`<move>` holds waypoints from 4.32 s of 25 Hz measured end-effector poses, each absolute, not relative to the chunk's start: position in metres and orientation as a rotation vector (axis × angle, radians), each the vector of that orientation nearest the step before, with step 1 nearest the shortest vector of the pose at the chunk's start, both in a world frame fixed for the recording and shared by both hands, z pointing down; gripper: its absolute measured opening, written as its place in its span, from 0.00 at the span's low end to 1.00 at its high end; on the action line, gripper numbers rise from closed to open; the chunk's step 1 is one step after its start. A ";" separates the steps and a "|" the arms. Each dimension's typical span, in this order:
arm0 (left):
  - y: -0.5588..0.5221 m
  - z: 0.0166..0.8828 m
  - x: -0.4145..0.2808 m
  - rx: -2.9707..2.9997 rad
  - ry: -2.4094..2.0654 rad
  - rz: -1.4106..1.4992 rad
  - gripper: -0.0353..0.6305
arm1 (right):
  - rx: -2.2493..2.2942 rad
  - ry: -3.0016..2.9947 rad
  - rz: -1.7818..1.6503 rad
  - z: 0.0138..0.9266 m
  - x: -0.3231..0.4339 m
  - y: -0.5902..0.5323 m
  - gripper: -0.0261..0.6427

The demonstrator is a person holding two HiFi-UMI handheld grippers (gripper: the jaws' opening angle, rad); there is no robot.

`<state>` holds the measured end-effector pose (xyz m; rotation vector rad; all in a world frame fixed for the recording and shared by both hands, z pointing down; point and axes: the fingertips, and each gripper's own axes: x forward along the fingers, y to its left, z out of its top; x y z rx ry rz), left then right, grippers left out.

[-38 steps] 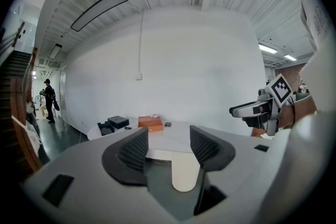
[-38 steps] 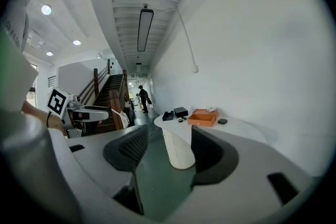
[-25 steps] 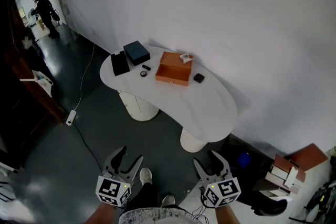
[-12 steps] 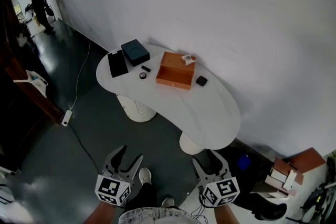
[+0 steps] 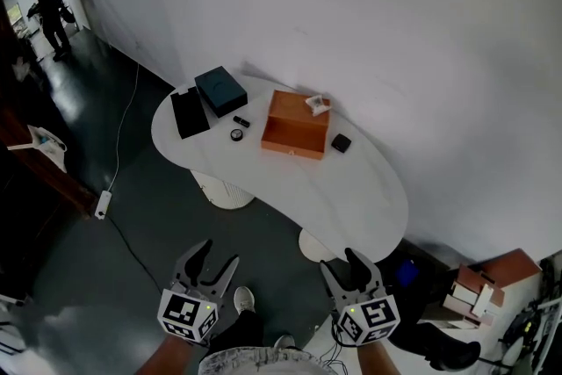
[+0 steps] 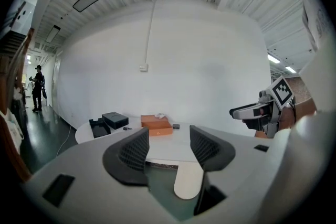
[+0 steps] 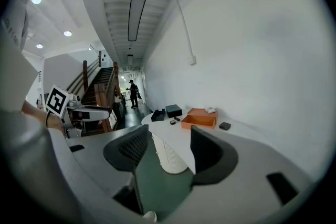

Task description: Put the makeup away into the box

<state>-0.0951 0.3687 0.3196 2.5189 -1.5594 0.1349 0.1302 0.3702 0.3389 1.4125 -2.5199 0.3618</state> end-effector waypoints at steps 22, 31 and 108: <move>0.262 0.305 -0.168 2.619 -1.453 0.083 0.44 | 1.505 -2.465 0.338 0.327 0.046 0.282 0.43; 0.248 0.311 -0.174 2.614 -1.439 0.101 0.44 | 1.523 -2.455 0.343 0.331 0.044 0.266 0.43; -0.065 0.373 -0.020 2.714 -1.058 0.381 0.44 | 1.811 -2.194 0.631 0.418 0.190 -0.035 0.43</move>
